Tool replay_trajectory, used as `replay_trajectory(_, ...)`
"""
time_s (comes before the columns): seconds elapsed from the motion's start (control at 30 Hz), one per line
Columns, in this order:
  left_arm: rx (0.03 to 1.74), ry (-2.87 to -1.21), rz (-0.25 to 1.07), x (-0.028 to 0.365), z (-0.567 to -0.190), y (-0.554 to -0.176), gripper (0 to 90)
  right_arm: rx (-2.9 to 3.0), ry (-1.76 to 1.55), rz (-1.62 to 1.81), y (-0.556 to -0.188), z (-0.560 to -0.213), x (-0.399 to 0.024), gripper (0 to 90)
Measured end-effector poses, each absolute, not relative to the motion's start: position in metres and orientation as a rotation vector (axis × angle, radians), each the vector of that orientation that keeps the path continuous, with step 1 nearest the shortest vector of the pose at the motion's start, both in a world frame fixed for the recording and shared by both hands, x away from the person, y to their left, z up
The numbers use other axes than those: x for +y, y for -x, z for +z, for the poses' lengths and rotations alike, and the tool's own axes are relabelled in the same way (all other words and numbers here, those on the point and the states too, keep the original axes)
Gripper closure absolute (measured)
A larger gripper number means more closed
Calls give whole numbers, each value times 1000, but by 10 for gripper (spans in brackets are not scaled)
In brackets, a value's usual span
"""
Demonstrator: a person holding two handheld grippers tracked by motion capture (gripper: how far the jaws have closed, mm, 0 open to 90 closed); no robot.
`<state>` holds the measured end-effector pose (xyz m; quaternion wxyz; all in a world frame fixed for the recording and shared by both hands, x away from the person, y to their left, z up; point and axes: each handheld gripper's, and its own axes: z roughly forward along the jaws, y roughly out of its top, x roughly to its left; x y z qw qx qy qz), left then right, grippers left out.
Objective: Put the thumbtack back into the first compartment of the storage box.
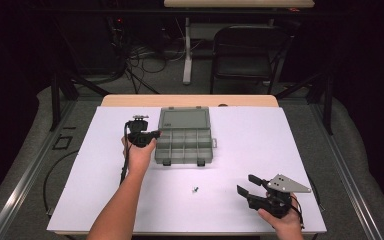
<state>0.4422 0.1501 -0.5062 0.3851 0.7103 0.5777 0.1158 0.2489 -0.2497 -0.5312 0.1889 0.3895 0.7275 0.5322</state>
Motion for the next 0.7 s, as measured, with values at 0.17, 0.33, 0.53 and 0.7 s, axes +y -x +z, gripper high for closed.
replay_trajectory(0.17, 1476, -1825, 288, 147, -510, -444, 900, 2047, -1093, 1497, -249, -531, -250, 390)
replay_trajectory(0.33, 1477, -1842, 281, 143, -515, -447, 900, 2050, -1095, 1493, -249, -531, -249, 390)
replay_trajectory(0.53, 1473, -1852, 278, 142, -516, -448, 900, 2049, -1097, 1501, -249, -531, -250, 390)
replay_trajectory(0.7, 1458, -1849, 283, 141, -515, -446, 884, 2053, -1096, 1499, -249, -531, -250, 390)
